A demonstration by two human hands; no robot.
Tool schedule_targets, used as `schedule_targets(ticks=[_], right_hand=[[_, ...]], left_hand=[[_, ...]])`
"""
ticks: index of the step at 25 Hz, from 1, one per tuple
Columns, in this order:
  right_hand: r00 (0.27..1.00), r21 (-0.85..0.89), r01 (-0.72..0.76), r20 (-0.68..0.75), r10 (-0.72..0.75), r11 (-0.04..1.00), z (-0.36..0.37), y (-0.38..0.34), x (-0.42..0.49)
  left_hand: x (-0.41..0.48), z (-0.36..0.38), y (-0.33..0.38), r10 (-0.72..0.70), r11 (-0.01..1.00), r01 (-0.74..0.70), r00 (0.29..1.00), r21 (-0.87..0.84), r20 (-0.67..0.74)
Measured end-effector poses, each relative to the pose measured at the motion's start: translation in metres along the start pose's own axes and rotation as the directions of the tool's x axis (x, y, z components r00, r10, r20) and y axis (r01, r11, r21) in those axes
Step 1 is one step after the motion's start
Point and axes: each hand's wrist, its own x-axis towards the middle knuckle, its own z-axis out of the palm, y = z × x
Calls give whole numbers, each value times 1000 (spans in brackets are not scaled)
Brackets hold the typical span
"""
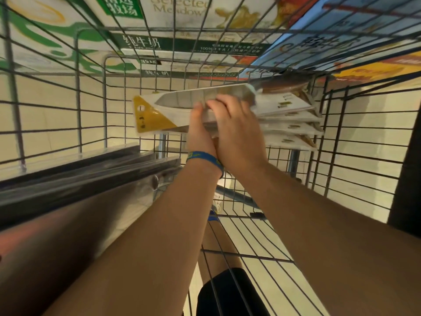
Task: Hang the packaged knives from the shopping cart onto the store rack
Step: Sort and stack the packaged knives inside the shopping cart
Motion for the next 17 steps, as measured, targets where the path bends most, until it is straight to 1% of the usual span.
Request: schedule_targets(ticks=[2,3,4,5,6,7,8,9,10,11,12,13,14,15,17], right_hand=[[998,22,46,29,-47,999,-1,-2,-7],[999,23,37,14,-37,999,-1,-3,-12],[999,51,-44,-30,45,998,0,-2,-20],[967,145,-215,-104,231,966,3,2,-27],[856,313,-431,-154,493,846,4,9,-34],[645,537,-608,-95,758,585,4,15,-38],[411,715,-659,85,908,232,3,22,-41],[256,773,-630,296,920,-74,5,29,-43],[197,773,-576,446,873,-265,6,33,-44],[190,766,-538,517,835,-352,6,36,-43],[188,769,-514,534,824,-381,5,36,-39],[183,774,-502,533,826,-387,5,35,-33],[195,786,-490,519,832,-376,3,34,-26],[228,806,-469,506,832,-362,1,33,-17],[337,847,-444,459,822,-292,-3,30,1]], left_hand=[[3,-5,3,63,995,-53,991,86,-122],[3,-6,5,97,991,-81,982,102,-163],[3,-7,7,115,991,-100,977,92,-177],[6,-8,10,132,991,-124,976,60,-175],[8,-6,14,153,988,-152,975,17,-160],[10,-5,18,173,983,-180,975,-34,-141],[11,-2,22,188,977,-199,973,-81,-131],[12,1,25,204,969,-219,970,-112,-132],[12,3,27,217,964,-235,966,-127,-141],[13,4,27,226,960,-246,964,-135,-143],[12,4,27,235,959,-255,960,-125,-153],[11,3,27,242,961,-260,955,-90,-174],[9,4,28,242,968,-252,947,-19,-213],[7,8,30,231,973,-216,932,84,-278],[3,14,37,232,955,-124,879,268,-417]])
